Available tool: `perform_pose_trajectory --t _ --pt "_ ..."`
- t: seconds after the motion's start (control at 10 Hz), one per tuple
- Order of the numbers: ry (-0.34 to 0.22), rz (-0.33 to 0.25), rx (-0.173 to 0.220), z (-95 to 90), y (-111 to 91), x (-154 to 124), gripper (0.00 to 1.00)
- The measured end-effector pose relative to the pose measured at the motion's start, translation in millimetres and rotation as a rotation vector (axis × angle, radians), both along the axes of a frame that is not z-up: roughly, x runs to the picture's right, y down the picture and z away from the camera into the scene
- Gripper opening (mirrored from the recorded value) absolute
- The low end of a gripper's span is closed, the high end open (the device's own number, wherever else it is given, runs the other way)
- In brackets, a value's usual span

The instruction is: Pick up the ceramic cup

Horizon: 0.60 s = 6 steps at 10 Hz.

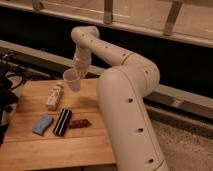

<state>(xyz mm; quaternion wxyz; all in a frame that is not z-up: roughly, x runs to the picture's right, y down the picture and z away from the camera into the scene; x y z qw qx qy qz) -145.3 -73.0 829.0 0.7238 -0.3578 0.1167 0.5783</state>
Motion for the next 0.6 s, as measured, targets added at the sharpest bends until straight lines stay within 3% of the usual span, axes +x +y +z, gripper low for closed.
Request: perform_pose_trajectory --t 0.6 --pt "-0.018 -0.016 0.004 -19.8 -8 -1 0.01"
